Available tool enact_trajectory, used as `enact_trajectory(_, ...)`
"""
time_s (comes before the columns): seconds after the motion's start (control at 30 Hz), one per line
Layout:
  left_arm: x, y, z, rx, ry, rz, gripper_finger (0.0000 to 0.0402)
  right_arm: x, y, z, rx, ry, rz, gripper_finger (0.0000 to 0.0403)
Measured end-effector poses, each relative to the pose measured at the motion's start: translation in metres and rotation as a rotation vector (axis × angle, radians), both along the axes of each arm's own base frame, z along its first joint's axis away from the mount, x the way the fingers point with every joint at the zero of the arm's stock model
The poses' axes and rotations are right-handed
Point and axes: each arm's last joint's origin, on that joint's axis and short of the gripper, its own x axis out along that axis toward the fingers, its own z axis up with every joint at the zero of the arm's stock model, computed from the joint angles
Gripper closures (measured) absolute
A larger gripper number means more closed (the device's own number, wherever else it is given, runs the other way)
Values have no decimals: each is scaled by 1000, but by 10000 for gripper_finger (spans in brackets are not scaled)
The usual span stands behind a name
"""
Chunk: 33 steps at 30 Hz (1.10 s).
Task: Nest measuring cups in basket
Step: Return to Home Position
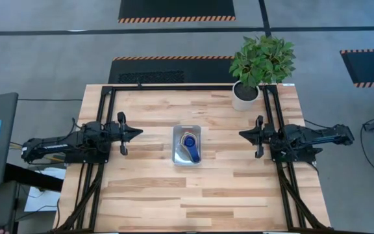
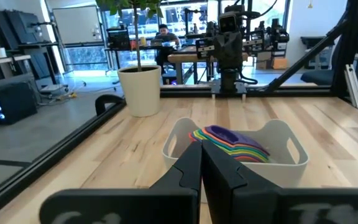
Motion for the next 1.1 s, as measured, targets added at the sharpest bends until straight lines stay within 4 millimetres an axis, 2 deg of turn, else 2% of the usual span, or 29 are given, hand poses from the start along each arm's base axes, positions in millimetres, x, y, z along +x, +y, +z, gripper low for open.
enact_trajectory(0.57,0,0,0,0,0,0,401,0,0,0,0,0,0,376)
enact_trajectory(1.1,0,0,0,0,0,0,401,0,0,0,0,0,0,368)
